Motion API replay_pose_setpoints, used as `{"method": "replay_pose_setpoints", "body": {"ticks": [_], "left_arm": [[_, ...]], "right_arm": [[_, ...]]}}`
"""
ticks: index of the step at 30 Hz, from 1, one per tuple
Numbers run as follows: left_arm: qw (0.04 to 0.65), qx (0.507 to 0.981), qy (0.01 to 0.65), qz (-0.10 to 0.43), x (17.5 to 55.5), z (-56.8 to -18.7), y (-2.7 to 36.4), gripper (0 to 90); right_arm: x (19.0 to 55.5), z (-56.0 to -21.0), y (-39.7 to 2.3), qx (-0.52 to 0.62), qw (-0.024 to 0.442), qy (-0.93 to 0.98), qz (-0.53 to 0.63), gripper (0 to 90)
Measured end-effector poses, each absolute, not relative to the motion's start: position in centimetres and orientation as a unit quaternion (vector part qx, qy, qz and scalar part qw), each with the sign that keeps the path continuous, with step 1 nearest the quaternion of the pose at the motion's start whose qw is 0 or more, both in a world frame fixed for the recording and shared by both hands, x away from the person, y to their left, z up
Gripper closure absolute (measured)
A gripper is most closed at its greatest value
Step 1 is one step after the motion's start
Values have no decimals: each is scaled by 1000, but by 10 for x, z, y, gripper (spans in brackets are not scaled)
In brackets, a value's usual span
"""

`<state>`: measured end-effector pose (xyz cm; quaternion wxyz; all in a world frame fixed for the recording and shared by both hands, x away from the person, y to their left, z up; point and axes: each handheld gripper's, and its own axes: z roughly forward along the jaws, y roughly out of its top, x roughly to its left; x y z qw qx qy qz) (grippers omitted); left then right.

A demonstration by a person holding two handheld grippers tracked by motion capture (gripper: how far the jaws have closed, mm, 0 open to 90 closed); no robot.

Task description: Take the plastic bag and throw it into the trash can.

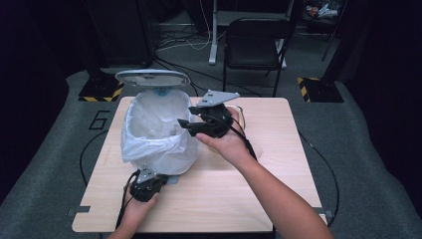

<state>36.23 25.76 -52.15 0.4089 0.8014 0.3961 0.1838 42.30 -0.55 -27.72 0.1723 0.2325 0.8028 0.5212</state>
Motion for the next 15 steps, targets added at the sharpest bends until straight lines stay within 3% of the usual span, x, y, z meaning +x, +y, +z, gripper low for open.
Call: {"method": "replay_pose_setpoints", "body": {"ticks": [15], "left_arm": [[407, 803, 394, 184, 362, -521, 258, 900]], "right_arm": [[446, -319, -93, 336, 228, 782, 473, 500]]}}
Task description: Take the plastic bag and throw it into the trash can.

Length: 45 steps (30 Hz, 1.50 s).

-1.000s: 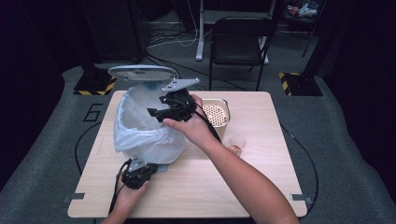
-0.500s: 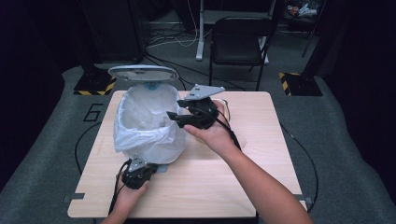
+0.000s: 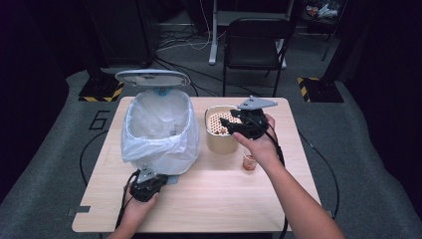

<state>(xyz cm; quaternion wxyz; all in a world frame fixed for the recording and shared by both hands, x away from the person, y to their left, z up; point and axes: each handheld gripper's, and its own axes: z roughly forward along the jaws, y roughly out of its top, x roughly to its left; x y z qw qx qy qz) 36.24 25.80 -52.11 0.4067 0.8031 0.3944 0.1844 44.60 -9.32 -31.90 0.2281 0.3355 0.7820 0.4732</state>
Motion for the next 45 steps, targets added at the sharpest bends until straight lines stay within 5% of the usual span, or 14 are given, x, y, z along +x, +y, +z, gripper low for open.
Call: {"method": "replay_pose_setpoints", "body": {"ticks": [4, 18, 29, 45], "left_arm": [[408, 803, 394, 185, 363, -521, 258, 900], [407, 803, 395, 184, 363, -521, 258, 900], [411, 801, 396, 182, 363, -521, 258, 900], [412, 800, 397, 181, 363, -522, 258, 900]], "right_arm": [[447, -335, -109, 355, 233, 774, 469, 458], [431, -403, -147, 405, 245, 760, 446, 32], [427, -441, -154, 423, 245, 765, 420, 1], [432, -478, -156, 446, 227, 763, 409, 115]]}}
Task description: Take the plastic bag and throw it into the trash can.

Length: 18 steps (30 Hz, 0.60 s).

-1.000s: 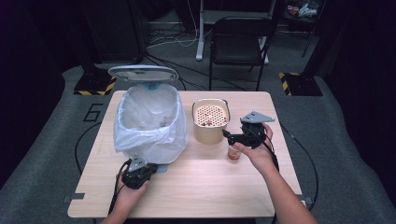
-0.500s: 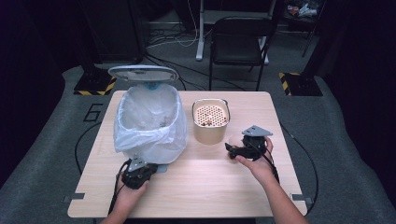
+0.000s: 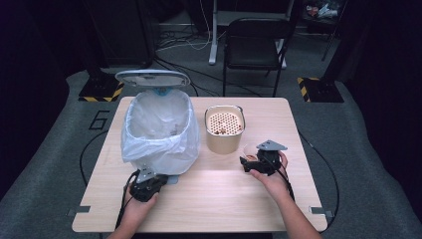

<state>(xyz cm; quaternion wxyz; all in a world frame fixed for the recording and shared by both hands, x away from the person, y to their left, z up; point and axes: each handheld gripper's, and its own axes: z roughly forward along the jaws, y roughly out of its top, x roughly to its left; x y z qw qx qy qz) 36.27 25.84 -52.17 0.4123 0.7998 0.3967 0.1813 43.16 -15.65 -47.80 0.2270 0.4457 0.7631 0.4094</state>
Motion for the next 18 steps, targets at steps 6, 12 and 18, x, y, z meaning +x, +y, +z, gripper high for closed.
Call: {"method": "replay_pose_setpoints", "body": {"ticks": [6, 12, 18], "left_arm": [[412, 800, 397, 181, 363, -522, 258, 900], [411, 800, 397, 182, 363, -522, 258, 900], [411, 800, 397, 182, 363, -522, 258, 900]], "right_arm": [[433, -484, -156, 445, 225, 766, 407, 206], [433, -485, -158, 448, 225, 761, 413, 266], [432, -483, -161, 446, 230, 761, 411, 281]]}}
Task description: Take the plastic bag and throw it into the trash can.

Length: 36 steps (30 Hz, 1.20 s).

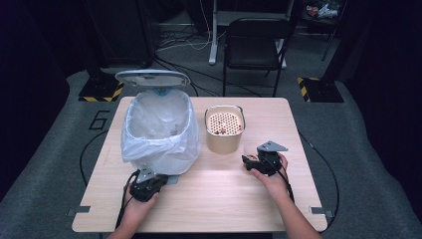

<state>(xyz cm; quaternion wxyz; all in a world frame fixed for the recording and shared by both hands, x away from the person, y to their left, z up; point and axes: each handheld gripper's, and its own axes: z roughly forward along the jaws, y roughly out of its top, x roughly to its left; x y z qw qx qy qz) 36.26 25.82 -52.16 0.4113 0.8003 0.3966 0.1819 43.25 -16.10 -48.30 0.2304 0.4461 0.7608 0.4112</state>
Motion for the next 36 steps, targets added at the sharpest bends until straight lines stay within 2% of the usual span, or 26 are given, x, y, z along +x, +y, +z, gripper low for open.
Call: {"method": "replay_pose_setpoints", "body": {"ticks": [11, 30, 32, 36], "left_arm": [[412, 800, 397, 181, 363, -522, 258, 900], [411, 800, 398, 182, 362, -522, 258, 900], [412, 800, 398, 182, 363, -522, 258, 900], [412, 799, 398, 181, 362, -522, 258, 900]], "right_arm": [[425, -475, -190, 471, 246, 739, 414, 284], [411, -482, -231, 512, 255, 712, 408, 275], [410, -484, -232, 512, 258, 712, 405, 260], [408, -482, -232, 512, 259, 709, 411, 142]]}}
